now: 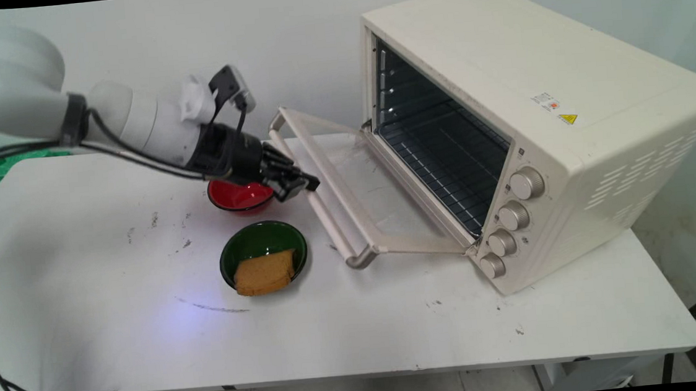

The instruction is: Open the oven

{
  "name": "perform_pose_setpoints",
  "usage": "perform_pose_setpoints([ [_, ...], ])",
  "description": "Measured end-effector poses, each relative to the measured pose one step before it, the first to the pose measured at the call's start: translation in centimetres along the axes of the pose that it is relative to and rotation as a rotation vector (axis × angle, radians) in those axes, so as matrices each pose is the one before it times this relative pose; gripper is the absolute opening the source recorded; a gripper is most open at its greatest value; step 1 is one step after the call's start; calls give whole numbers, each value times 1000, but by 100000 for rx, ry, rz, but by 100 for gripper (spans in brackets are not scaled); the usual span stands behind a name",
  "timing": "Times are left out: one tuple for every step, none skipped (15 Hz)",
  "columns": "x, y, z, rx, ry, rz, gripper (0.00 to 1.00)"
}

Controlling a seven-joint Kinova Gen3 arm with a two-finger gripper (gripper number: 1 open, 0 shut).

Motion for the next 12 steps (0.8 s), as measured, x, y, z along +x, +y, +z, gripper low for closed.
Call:
perform_pose_setpoints([
  [-420,27,125,146,162,-94,0],
  [-596,4,231,283,213,-160,0],
  [-667,-28,331,388,327,-229,0],
  [-582,-64,367,386,403,-235,0],
  [-460,-81,323,378,402,-210,0],
  [-533,-85,343,372,427,-230,0],
  [-484,-77,278,336,481,-168,0],
  [-416,-56,199,234,320,-93,0],
  [-436,-35,124,230,460,2,0],
  [-412,-28,32,218,437,69,0],
  [-316,-11,-94,222,447,183,0],
  [-340,-14,-183,213,420,118,0],
])
